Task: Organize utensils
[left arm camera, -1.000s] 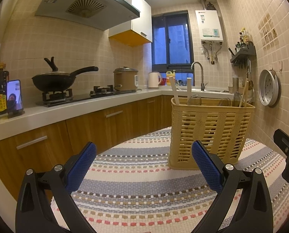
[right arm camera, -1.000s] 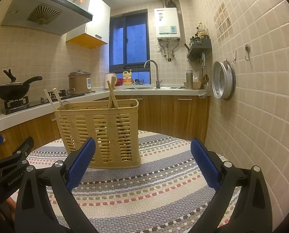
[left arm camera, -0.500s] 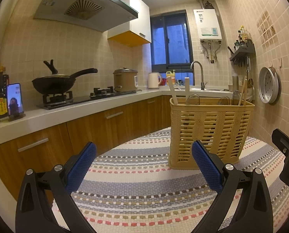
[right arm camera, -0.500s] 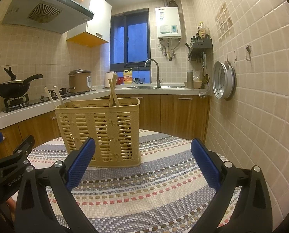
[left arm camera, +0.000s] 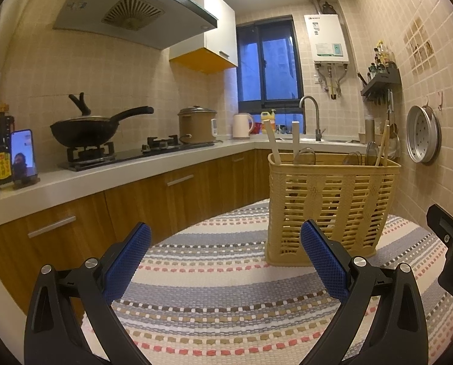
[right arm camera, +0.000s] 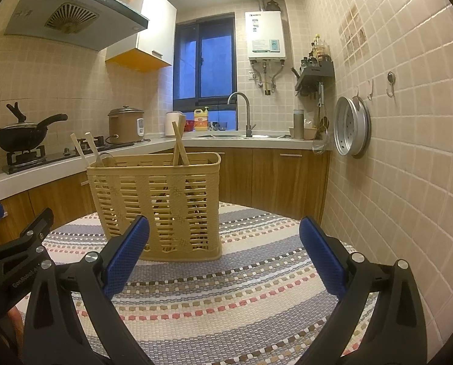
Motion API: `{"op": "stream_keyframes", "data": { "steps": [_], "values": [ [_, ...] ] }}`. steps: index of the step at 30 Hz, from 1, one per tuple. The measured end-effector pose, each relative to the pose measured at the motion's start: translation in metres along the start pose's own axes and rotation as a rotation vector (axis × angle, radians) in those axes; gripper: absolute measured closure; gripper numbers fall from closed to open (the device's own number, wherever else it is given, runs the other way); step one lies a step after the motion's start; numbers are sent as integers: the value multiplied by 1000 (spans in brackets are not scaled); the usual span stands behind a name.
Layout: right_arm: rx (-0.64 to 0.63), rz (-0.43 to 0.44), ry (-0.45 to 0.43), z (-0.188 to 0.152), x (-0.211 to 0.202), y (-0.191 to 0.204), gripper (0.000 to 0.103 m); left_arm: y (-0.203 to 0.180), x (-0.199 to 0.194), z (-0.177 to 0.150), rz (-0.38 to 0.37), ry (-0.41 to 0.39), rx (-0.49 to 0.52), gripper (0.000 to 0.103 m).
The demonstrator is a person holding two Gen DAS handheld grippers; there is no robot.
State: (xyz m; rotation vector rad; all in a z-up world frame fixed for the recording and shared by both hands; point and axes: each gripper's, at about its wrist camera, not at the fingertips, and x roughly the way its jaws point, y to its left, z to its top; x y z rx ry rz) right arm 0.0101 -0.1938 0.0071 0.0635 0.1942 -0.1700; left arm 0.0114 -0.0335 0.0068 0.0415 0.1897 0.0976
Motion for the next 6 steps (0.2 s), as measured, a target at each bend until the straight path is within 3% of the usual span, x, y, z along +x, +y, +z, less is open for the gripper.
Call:
{"op": "stream_keyframes", "data": {
  "steps": [3, 6],
  "values": [
    [2, -2, 1, 0, 0, 0, 9, 0, -1, 0, -39, -5, 3, 7],
    [2, -3, 3, 0, 1, 0, 9, -3, -7, -1, -29, -40, 27, 7]
  ]
}}
